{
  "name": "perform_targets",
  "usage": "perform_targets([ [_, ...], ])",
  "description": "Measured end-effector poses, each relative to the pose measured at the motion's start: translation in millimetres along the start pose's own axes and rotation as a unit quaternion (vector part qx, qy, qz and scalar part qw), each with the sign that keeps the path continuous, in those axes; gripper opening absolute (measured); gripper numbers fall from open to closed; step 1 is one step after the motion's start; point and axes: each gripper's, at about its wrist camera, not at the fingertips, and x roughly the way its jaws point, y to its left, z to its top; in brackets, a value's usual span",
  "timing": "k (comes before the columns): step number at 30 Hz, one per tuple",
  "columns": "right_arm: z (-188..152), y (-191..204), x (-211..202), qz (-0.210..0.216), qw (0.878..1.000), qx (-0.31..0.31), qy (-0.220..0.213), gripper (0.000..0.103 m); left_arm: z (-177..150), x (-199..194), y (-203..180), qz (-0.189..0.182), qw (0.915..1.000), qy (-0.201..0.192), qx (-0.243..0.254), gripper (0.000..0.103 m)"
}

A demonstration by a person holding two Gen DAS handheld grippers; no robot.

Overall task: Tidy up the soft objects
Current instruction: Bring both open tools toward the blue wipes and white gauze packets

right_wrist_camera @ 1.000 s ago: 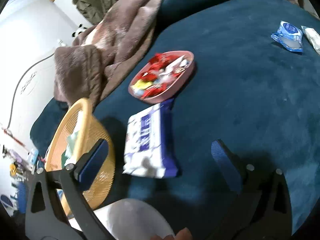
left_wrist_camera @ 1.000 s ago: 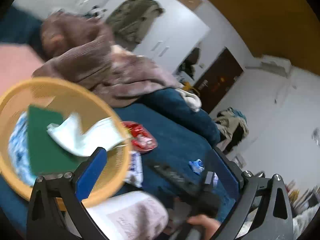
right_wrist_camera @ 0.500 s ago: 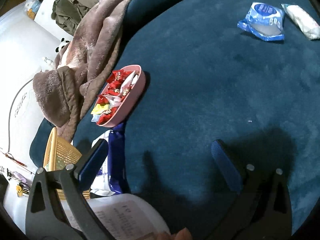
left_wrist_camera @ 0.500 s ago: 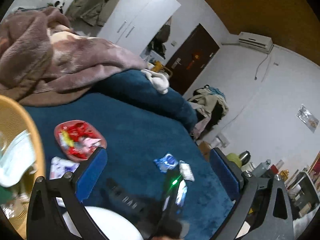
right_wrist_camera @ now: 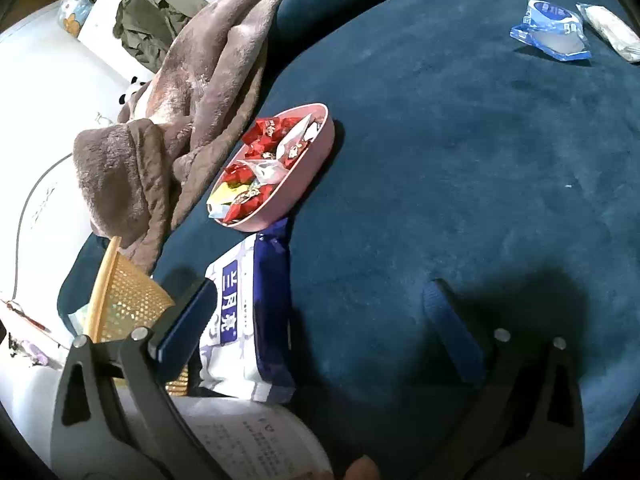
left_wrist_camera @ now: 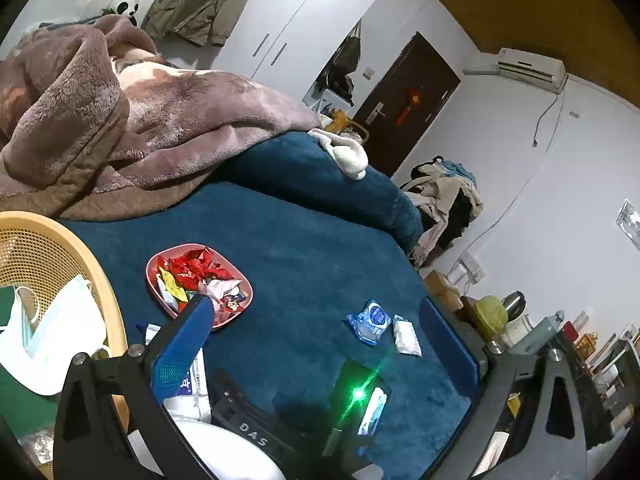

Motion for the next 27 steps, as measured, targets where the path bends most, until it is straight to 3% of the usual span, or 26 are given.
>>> perform_targets([
  [5, 11.0, -5.1, -15.4, 0.008, 1.000, -0.019, -0.001, 0.103, -1.4, 2.8, -2.0, -0.006, 0.9999, 0.009, 0.006, 0.102],
  [11, 30.8, -18.6, -51.9, -0.027, 0.998, -0.049, 0.004, 0.103, -0.9, -5.4, -16.1, 0.012, 0.9997, 0.005, 0.019, 0.102],
  [16, 40.9, -30.9, -78.2, -0.031, 0.995, -0.078, 0.056, 0.103, -2.1, -11.1, -28.6, 0.072, 0.9968, 0.020, 0.030, 0.102],
  [20, 47.9, -44.3, -107.3, -0.034, 0.993, -0.100, 0.062, 0.103, -10.1, -3.3, -43.4, 0.113, 0.9915, 0.046, 0.046, 0.102],
  [24, 58.6, -61.7, -132.2, -0.056, 0.991, -0.108, 0.058, 0.103, -24.2, 17.0, -59.8, 0.157, 0.9823, 0.079, 0.064, 0.103],
  [27, 70.6, -77.8, -146.5, -0.080, 0.989, -0.110, 0.053, 0.103, -40.5, 40.0, -75.9, 0.196, 0.9708, 0.110, 0.084, 0.103],
])
